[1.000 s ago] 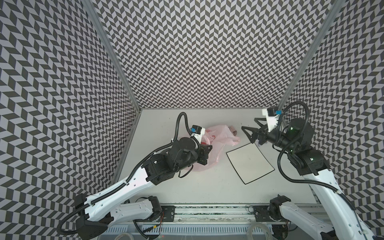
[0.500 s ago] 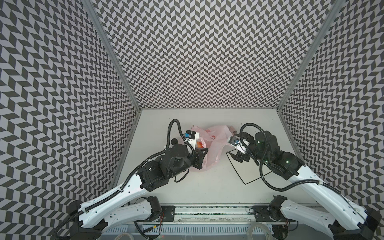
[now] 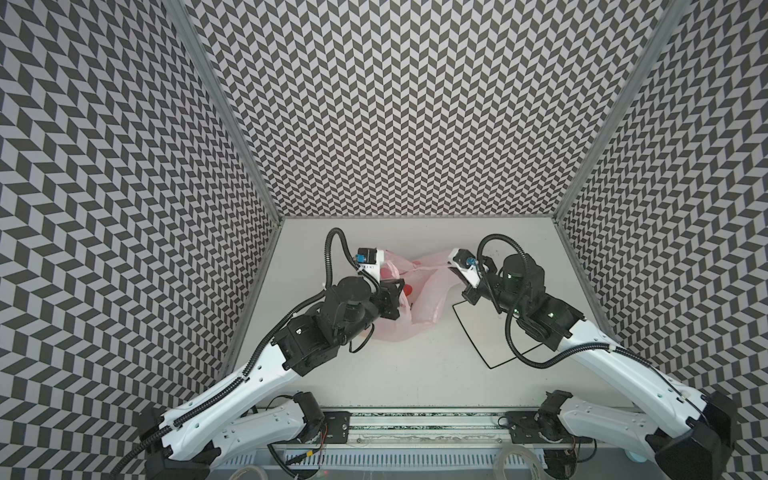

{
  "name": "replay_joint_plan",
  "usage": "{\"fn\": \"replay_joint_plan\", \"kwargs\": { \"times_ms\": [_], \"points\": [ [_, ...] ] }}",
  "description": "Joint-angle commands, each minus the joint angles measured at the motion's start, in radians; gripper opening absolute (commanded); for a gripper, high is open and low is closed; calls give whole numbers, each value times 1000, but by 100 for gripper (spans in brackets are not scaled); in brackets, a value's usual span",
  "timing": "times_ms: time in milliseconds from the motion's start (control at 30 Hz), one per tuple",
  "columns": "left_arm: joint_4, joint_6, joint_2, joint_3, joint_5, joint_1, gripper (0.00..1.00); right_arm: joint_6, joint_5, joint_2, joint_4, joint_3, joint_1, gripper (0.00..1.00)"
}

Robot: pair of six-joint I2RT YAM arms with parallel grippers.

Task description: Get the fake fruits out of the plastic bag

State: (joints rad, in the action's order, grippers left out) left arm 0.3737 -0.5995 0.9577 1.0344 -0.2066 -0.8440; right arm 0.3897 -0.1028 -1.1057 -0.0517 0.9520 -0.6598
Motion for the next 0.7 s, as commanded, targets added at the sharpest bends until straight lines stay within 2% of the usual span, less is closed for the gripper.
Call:
{"fn": "replay_joint_plan", "kwargs": {
  "times_ms": [0, 133, 233, 500, 667],
  "points": [
    [-161, 5, 51, 102, 116, 117, 0, -270, 106, -54, 243, 90, -1, 0],
    [-249, -9, 142, 212, 263, 228, 0, -417, 158, -151, 314, 186, 14, 0],
    [-328, -50, 204, 272, 378, 304, 0, -527, 152, -227, 371, 257, 41, 0],
    [-388, -34, 360, 418, 469, 410, 0, -719, 64, -411, 497, 384, 143, 0],
    [-382, 15, 335, 378, 443, 411, 0, -739, 5, -432, 503, 372, 161, 0]
  ]
}}
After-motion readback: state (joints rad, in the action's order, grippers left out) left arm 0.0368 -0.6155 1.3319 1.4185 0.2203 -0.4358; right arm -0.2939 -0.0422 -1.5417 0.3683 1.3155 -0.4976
